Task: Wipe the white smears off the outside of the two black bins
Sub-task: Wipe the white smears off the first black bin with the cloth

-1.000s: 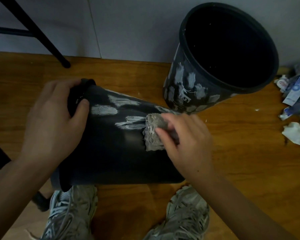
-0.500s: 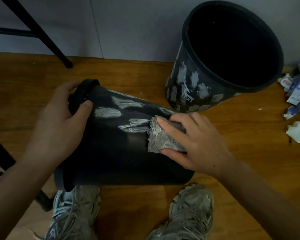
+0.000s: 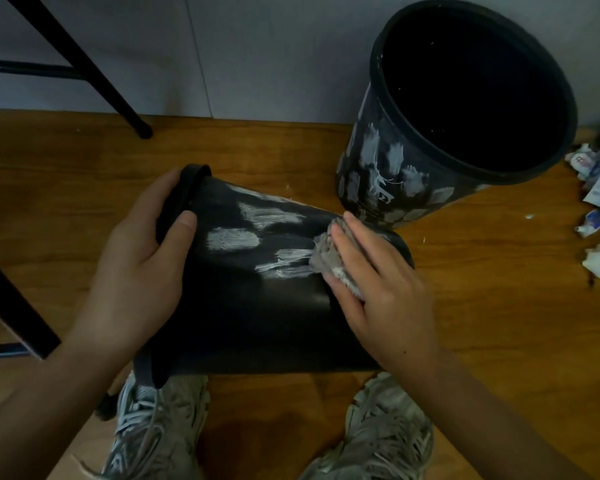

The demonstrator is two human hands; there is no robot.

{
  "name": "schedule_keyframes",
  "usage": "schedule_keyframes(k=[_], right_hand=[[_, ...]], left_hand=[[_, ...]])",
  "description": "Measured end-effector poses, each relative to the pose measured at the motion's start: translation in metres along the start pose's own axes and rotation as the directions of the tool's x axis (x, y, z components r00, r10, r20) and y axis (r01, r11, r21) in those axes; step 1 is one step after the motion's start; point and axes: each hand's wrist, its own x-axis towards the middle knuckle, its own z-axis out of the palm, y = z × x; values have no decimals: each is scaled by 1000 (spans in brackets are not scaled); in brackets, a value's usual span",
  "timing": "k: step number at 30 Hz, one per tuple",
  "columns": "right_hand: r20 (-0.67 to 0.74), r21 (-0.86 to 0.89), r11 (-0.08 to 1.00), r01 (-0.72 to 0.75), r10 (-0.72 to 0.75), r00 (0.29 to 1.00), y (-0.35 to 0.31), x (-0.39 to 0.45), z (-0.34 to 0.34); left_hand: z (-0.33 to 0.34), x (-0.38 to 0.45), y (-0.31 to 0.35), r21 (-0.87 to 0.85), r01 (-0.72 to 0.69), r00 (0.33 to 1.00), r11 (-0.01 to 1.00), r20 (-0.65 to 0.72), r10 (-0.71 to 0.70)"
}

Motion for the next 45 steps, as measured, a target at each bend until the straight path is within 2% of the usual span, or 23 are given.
schedule_keyframes(k=[3,7,9,12,14,20,25,27,29,32,35,37,42,45], right_hand=[[-53,35,999,9,-7,999,-22,11,6],[-8,84,980,182,-182,983,-36,1,14],[-45,55,985,165,-162,986,-24,-7,11],[-88,-16,1000,18,-20,996,-7,-5,5],[-110,-28,999,-28,25,994,-13,4,8],[-67,40,982,185,-182,981,-34,-4,13],[-96,-9,999,-35,34,995,-12,7,4],[-92,10,1000,1,-1,996,-29,14,9],[-65,63,991,114,-110,992,-42,8,16],[-58,93,970,226,-221,974,-29,-9,12],[-77,43,994,98,-95,993,-4,-7,3],[-103,39,999,28,-24,994,-13,6,4],[-114,136,963,231,-216,970,-44,4,17],[-158,95,983,154,-138,978,-24,-4,12]], left_hand=[[10,-17,-3,-38,-10,999,999,-34,8],[13,-27,-5,-45,-33,998,998,-50,31],[11,-26,-4,-50,-42,999,998,-31,40],[9,-23,-1,-66,-21,1000,998,-3,21],[9,-21,1,-76,-9,1000,997,3,9],[8,-21,2,-39,-7,1000,999,0,7],[11,-23,5,-48,3,1000,999,-8,-4],[11,-20,4,-51,13,1000,999,-6,-13],[11,-19,3,-51,10,1000,999,-3,-10],[10,-19,5,-47,8,1000,999,-3,-8],[10,-19,6,-49,9,1000,999,7,-8],[11,-19,5,-40,5,1000,999,-1,-5],[12,-20,4,-9,-11,1000,1000,0,11],[13,-22,5,-23,-18,1000,1000,-8,18]])
